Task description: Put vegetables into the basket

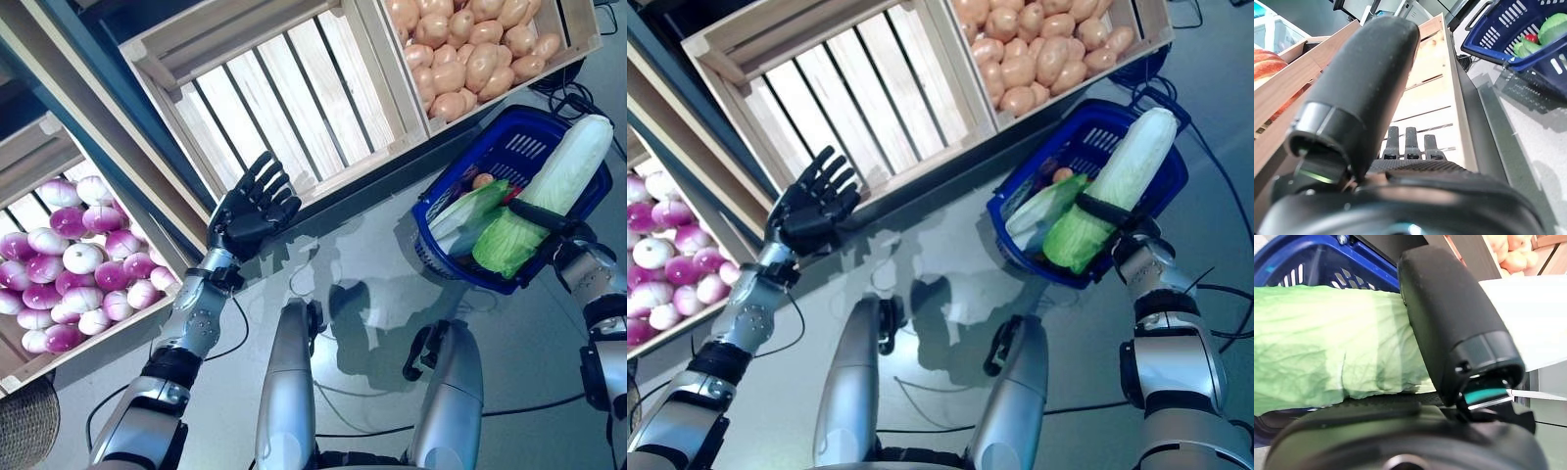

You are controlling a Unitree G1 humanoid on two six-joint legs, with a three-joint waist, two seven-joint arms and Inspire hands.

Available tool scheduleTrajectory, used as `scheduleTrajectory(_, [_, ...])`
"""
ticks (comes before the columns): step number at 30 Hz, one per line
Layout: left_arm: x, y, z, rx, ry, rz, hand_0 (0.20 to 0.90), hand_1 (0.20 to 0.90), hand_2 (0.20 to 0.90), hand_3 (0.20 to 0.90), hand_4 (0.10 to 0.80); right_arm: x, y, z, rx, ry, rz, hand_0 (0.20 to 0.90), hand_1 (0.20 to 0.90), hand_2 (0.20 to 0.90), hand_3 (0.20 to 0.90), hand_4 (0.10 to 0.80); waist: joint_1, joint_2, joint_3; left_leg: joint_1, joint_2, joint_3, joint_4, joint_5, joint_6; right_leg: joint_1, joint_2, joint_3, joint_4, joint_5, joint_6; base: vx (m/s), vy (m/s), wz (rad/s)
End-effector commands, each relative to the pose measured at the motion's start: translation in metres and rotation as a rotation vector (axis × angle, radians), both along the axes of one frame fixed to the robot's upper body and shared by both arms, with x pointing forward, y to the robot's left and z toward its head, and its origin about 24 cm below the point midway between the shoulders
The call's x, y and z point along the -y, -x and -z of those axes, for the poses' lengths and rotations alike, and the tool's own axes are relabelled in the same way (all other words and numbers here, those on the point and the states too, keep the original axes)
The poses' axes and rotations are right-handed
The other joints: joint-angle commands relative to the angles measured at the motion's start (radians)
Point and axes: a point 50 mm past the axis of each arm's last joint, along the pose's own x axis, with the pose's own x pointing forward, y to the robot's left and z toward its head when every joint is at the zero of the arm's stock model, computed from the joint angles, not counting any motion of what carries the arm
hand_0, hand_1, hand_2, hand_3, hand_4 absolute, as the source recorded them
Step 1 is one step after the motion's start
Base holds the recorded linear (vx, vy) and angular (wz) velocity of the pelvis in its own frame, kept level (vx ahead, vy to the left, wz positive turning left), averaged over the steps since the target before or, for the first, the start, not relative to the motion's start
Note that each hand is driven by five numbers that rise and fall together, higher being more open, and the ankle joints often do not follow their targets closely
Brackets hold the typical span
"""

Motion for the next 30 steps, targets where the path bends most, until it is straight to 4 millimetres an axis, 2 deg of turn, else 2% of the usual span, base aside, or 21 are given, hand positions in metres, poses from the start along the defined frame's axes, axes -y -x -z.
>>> scheduleTrajectory(1, [0.004,0.002,-0.056,0.294,0.05,0.034,0.9,0.9,0.9,0.9,0.8,0.027,0.0,-0.072,0.265,0.056,0.148,0.9,0.9,0.9,0.9,0.8,-0.001,0.028,-0.038,0.083,0.028,0.015,-0.011,-0.116,0.003,0.045,0.014,0.034,0.005,-0.021,-0.048,-0.011,0.005,-0.04])
scheduleTrajectory(10, [0.003,0.002,-0.058,0.297,0.054,0.043,0.9,0.9,0.9,0.9,0.8,0.031,0.003,-0.073,0.26,0.058,0.152,0.9,0.9,0.9,0.9,0.8,-0.001,0.019,-0.06,0.098,0.032,0.013,-0.021,-0.115,0.003,0.054,0.02,0.035,-0.001,-0.019,-0.046,-0.001,0.005,-0.01])
scheduleTrajectory(18, [-0.002,0.004,-0.058,0.301,0.054,0.057,0.9,0.9,0.9,0.9,0.8,0.034,0.005,-0.068,0.243,0.057,0.148,0.9,0.9,0.9,0.9,0.8,0.003,0.005,-0.09,0.168,0.04,0.025,-0.105,-0.088,0.004,0.121,0.027,0.021,-0.07,0.002,-0.042,0.0,0.0,0.0])
scheduleTrajectory(23, [-0.008,0.005,-0.058,0.298,0.041,0.064,0.9,0.9,0.9,0.9,0.8,0.035,0.009,-0.056,0.229,0.038,0.14,0.9,0.9,0.9,0.9,0.8,0.01,-0.012,-0.12,0.258,0.042,0.039,-0.212,-0.051,0.007,0.209,0.029,-0.005,-0.158,0.035,-0.041,0.029,0.006,-0.04])
scheduleTrajectory(24, [-0.008,0.005,-0.057,0.296,0.038,0.065,0.9,0.9,0.9,0.9,0.8,0.034,0.008,-0.054,0.228,0.034,0.135,0.9,0.9,0.9,0.9,0.8,0.01,-0.015,-0.125,0.264,0.04,0.045,-0.244,-0.016,0.014,0.214,0.028,-0.015,-0.185,0.066,-0.051,0.0,0.0,0.0])
scheduleTrajectory(30, [-0.005,0.004,-0.05,0.261,0.004,0.064,0.9,0.9,0.9,0.9,0.8,0.019,0.006,-0.028,0.224,-0.024,0.077,0.9,0.9,0.9,0.9,0.8,0.018,-0.044,-0.179,0.411,0.026,0.067,-0.448,0.066,0.015,0.363,0.036,-0.063,-0.361,0.141,-0.041,0.054,0.007,-0.02])
